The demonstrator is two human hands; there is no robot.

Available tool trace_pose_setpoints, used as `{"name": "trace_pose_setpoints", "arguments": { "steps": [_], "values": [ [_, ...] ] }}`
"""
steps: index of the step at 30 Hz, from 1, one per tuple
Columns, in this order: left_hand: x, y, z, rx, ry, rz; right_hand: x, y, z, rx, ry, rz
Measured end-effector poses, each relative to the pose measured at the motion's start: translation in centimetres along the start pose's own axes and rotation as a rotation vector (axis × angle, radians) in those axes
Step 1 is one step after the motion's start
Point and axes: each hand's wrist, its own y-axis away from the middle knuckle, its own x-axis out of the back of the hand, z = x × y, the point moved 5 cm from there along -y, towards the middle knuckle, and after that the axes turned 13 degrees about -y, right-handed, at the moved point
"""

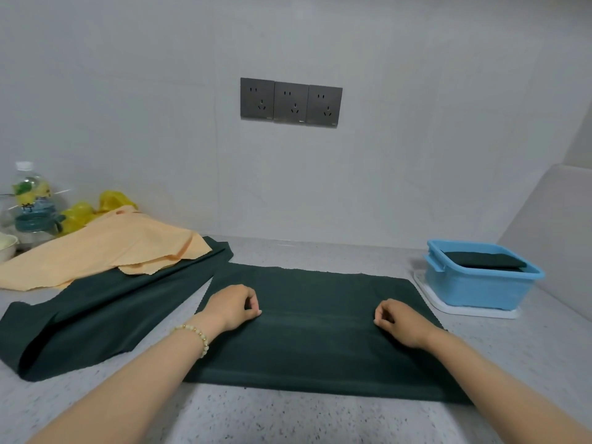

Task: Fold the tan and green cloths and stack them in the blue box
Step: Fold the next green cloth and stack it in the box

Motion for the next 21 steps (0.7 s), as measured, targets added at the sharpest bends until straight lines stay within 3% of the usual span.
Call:
{"name": "trace_pose_setpoints", "arguments": {
  "steps": [10, 13, 15, 18, 21],
  "values": [
    [-0.1, 0.1, 0.3, 0.049, -0.047, 0.015, -0.3, 0.2, -0.7, -0.027, 0.071, 0.115],
    [0.6, 1.1, 2.2, 0.037, -0.355, 0.154, -0.2, 1.8, -2.1, 0.002, 0.275, 0.317],
    [0.5, 2.3, 4.4, 0.005, -0.294, 0.289, -1.1, 3.1, -3.7, 0.033, 0.203, 0.407],
    [-1.2, 4.1, 8.0, -0.058, -0.078, 0.313, -4.0, 4.5, -6.7, 0.093, 0.038, 0.346],
    [-4.2, 4.8, 9.7, -0.017, -0.108, 0.118, -7.3, 5.2, -8.7, 0.101, 0.054, 0.215]
  ]
}}
